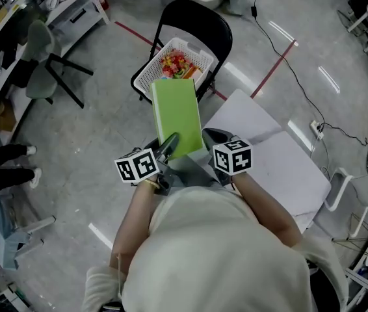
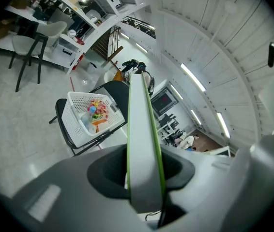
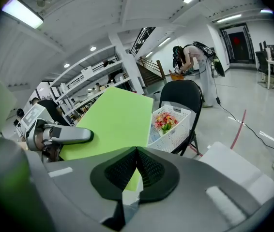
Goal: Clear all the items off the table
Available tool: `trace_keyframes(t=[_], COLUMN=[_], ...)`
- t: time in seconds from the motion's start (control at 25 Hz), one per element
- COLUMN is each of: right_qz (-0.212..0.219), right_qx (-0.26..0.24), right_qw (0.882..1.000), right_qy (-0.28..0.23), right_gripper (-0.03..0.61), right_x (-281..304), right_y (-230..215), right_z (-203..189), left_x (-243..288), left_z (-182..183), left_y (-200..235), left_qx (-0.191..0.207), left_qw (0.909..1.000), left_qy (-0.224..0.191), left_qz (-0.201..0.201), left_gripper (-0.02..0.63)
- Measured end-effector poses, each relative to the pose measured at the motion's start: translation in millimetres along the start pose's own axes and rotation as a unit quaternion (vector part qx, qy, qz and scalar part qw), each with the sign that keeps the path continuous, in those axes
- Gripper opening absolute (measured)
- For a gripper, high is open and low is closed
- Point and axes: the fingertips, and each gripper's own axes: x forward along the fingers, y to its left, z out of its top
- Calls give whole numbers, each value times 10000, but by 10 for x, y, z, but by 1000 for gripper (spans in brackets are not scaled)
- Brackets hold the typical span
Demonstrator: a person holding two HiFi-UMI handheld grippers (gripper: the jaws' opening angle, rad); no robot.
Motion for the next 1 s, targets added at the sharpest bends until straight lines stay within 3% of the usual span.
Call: trace_keyframes(t=[0.52,1.0], right_qz=[-217,-58], right_qx=[644,1485], right_qw=[9975,9889], right_qy=[168,46], right_gripper=[5,103], right_x=[693,1222], right_y=[396,846], right_z=[153,291], left_x=[-131,-201], left_z=[728,1266], left_y=[730,1226], left_qx=[-254,-366], left_qw=[9993,9980], left_qy=[155,271], left_qz=[-226,-434], left_gripper=[138,138])
